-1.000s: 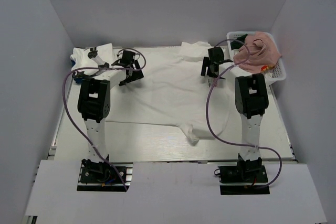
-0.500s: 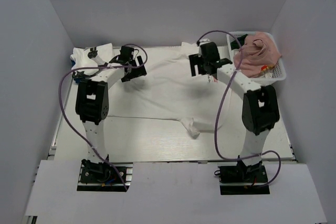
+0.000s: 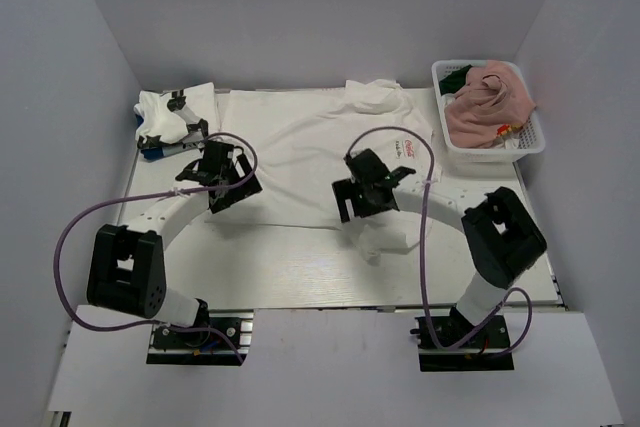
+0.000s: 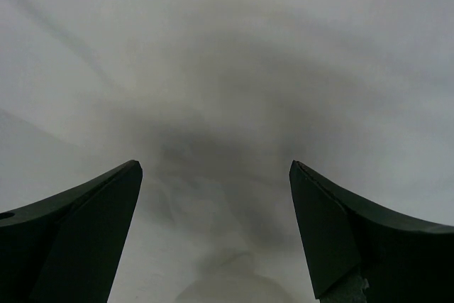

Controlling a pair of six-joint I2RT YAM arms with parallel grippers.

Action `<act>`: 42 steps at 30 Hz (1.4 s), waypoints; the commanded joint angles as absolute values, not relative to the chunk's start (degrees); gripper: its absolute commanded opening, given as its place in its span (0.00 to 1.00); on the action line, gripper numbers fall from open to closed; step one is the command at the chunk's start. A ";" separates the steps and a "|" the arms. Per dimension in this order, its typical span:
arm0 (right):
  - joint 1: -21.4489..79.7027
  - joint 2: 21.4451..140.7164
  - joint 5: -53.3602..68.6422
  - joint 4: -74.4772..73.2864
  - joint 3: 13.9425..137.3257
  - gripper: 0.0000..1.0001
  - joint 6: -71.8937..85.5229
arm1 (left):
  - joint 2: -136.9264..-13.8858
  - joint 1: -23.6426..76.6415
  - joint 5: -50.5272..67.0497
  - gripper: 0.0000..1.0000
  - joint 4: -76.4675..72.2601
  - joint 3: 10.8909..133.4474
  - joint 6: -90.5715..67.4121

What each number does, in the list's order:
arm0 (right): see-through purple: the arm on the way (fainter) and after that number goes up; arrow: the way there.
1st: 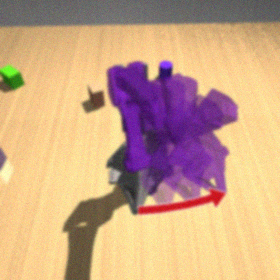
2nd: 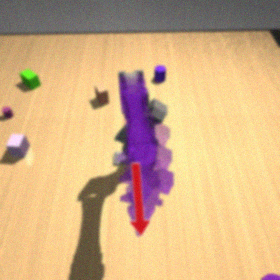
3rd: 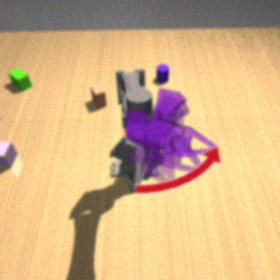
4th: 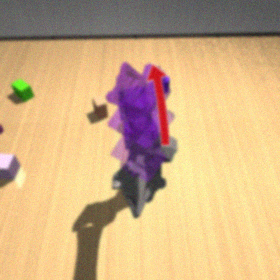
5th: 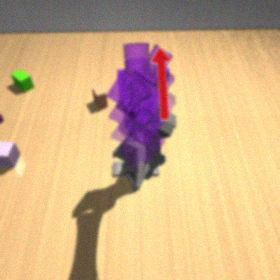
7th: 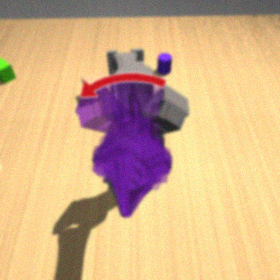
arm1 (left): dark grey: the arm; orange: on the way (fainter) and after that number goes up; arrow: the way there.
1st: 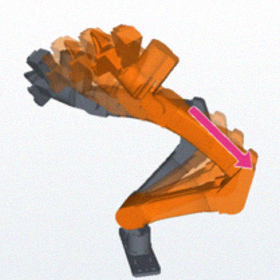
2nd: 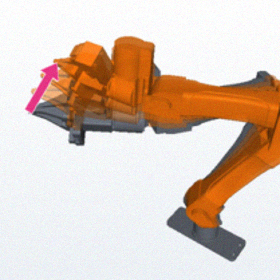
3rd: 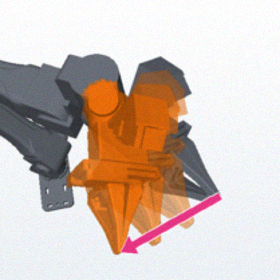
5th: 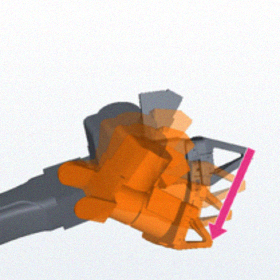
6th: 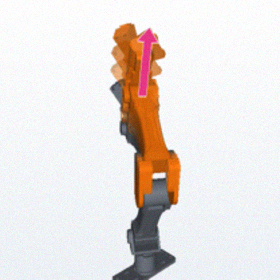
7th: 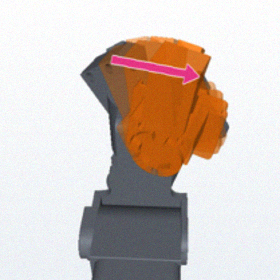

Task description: Fold and stack the t-shirts

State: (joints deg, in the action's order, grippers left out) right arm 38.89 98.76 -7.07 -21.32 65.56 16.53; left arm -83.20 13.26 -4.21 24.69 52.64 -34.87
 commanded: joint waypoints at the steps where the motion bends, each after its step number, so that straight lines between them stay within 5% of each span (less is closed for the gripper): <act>1: 39.73 90.90 -5.20 -25.31 56.29 0.90 25.02 | -78.06 13.27 -6.76 1.00 25.75 49.84 -36.83; 9: 40.43 61.55 3.15 -38.40 32.19 0.90 42.52 | -75.41 12.04 -8.70 1.00 24.35 45.26 -37.53; 14: 40.17 45.63 1.94 -40.61 32.07 0.90 43.18 | -77.69 12.04 -10.72 1.00 25.14 46.41 -37.53; 23: 40.52 53.51 1.50 -38.76 34.01 0.90 37.80 | -83.58 12.04 -9.94 1.00 23.91 49.13 -36.31; 32: 40.00 68.54 -17.91 -36.73 37.70 0.90 43.21 | -92.79 12.04 -11.95 1.00 22.59 51.23 -35.24; 42: 35.16 57.49 -3.96 -18.64 31.29 0.90 37.79 | -98.96 11.51 -9.59 1.00 21.09 56.16 -34.10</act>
State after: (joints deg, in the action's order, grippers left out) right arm 36.36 61.10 -8.60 -29.71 31.46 40.03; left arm -97.01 12.03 -13.28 22.52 55.44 -34.41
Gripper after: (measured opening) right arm 0.902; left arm 0.997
